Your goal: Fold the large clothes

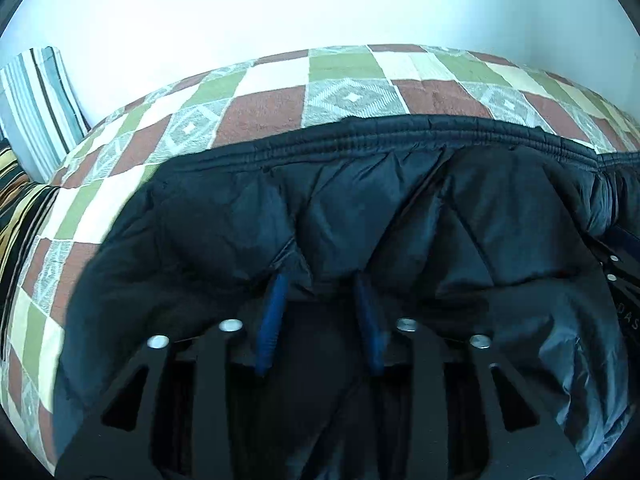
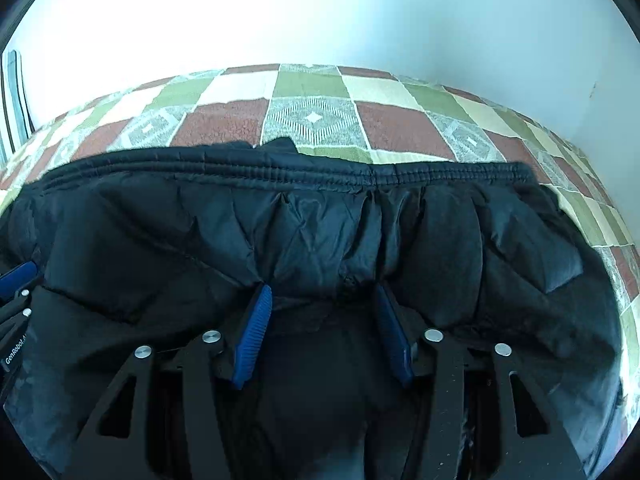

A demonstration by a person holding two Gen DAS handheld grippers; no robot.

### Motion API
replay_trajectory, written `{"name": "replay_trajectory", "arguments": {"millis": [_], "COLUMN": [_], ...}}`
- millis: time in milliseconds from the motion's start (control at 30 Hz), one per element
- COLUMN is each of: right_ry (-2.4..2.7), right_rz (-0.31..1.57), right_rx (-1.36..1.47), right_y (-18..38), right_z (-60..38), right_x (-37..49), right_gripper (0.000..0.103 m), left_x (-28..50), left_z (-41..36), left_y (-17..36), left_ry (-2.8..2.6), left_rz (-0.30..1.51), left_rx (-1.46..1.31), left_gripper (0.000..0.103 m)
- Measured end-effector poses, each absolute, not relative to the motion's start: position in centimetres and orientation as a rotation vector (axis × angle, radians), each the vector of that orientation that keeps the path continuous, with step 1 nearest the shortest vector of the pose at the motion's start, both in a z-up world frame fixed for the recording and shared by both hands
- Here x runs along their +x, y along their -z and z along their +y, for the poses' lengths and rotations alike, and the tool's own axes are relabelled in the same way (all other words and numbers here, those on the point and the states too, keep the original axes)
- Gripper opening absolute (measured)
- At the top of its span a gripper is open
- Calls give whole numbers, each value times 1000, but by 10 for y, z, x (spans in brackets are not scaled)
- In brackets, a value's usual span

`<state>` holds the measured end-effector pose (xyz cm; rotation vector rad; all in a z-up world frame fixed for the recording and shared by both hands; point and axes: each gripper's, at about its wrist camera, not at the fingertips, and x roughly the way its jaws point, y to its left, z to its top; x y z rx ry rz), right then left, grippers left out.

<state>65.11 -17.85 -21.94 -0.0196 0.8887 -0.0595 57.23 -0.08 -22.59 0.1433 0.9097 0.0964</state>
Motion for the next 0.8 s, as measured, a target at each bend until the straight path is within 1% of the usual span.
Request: {"name": "replay_trajectory", "arguments": {"millis": [67, 133, 200, 300, 433, 533, 667, 800], "right_ry": [53, 51, 52, 50, 43, 56, 76, 99], "right_rz": [884, 874, 847, 818, 804, 810, 855, 890], "right_rx": [-7, 6, 19, 43, 72, 108, 174, 242], "right_y": [213, 204, 192, 175, 160, 160, 174, 192], "right_z": [-182, -188, -196, -214, -246, -276, -316, -344], "right_x": [646, 640, 628, 609, 578, 548, 515, 500], "right_gripper": [62, 66, 67, 73, 78, 80, 80, 80], "left_x": [566, 557, 544, 523, 485, 447, 402, 388], "left_z": [4, 11, 22, 42, 77, 109, 146, 158], "left_y": [218, 207, 193, 176, 163, 165, 185, 205], "left_ry": [-89, -99, -102, -106, -126, -144, -130, -108], "left_rz": [902, 882, 855, 827, 810, 816, 856, 874], "left_rx": [132, 127, 109, 75, 10, -79, -236, -289], "left_gripper": [60, 62, 68, 75, 80, 83, 88, 90]}}
